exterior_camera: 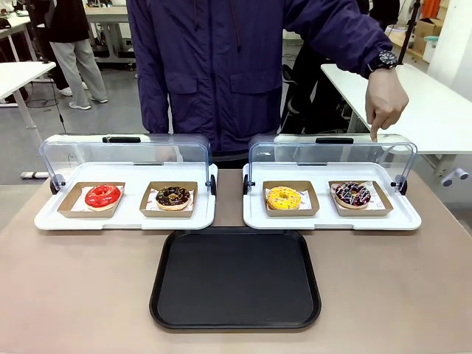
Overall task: Move the fourth donut from the left to the tray.
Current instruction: Pick up the Paper togo box containing the Donut indicated by the person and place it on the Handle tray.
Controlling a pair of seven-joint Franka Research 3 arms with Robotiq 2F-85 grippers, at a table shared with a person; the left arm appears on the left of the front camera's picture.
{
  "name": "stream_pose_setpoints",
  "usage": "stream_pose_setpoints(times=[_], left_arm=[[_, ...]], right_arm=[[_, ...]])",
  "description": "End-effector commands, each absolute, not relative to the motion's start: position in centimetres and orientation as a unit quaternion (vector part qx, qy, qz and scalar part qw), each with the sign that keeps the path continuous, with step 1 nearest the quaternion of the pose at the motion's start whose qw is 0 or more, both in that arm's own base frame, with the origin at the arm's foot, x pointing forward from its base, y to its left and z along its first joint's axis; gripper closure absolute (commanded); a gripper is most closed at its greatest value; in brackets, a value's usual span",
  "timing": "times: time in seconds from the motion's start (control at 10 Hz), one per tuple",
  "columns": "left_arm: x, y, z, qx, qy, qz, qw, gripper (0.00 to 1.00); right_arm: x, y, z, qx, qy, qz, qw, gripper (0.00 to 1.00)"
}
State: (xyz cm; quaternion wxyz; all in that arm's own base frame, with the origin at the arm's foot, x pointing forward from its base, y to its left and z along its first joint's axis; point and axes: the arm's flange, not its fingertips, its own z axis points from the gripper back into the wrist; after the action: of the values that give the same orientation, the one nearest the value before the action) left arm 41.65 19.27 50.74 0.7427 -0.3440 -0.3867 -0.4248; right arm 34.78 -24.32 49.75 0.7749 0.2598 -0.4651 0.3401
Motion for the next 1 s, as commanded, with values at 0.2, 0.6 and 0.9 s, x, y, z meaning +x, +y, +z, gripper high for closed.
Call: stream_pose_setpoints(times=[0.2, 0.6, 0.9], left_arm=[[41.6, 19.3, 51.0, -0.346, -0.386, -0.427, 0.741, 0.00], [41.6, 19.3, 51.0, -0.346, -0.386, -0.427, 0.741, 0.00], [41.6, 19.3, 51.0, -0.346, -0.386, -0.427, 0.741, 0.00]], right_arm=[[35.1, -24.5, 49.8, 0.258, -0.481, 0.346, 0.764, 0.00], [35.1, -24.5, 49.8, 0.258, -0.481, 0.346, 0.764, 0.00], [35.5, -21.4, 50.6, 0.223, -0.450, 0.394, 0.770, 0.00]])
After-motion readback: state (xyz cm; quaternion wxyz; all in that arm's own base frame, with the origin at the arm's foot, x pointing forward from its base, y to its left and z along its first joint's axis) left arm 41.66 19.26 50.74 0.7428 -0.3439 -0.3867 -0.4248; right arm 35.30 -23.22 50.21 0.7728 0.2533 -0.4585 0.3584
